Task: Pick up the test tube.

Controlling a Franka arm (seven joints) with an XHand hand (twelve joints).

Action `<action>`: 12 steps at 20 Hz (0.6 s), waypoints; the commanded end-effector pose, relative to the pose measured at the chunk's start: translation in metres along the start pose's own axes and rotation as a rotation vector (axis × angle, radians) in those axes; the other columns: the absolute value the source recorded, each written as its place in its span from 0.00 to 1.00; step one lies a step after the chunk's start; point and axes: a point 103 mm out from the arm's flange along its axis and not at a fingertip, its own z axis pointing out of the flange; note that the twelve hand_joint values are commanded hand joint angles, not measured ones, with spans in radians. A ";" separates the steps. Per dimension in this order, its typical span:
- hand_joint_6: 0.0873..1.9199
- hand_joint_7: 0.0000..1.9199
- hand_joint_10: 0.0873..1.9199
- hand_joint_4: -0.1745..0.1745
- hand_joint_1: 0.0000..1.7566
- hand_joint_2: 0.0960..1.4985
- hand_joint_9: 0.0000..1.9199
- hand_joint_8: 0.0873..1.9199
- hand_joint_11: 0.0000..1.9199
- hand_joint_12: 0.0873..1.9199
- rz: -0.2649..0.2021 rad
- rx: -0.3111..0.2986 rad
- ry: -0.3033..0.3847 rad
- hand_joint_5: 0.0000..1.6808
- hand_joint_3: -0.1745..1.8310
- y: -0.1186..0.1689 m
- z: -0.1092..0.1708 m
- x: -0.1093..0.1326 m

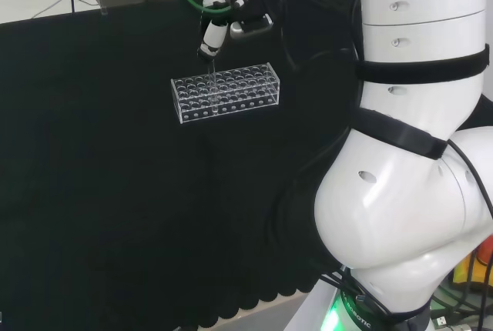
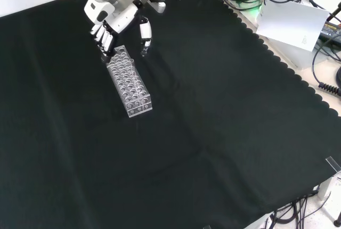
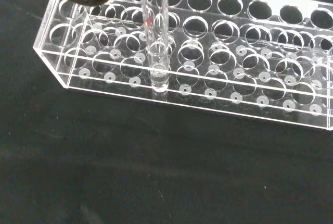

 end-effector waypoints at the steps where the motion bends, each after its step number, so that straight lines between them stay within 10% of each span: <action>1: 0.24 0.37 0.42 0.25 0.52 0.37 0.23 0.43 0.03 0.79 0.005 -0.009 0.016 0.31 0.35 -0.004 0.016 0.003; 12: 0.44 0.45 0.40 0.15 0.56 0.33 0.32 0.45 0.10 0.77 0.020 -0.021 0.015 0.35 0.39 0.010 0.027 0.011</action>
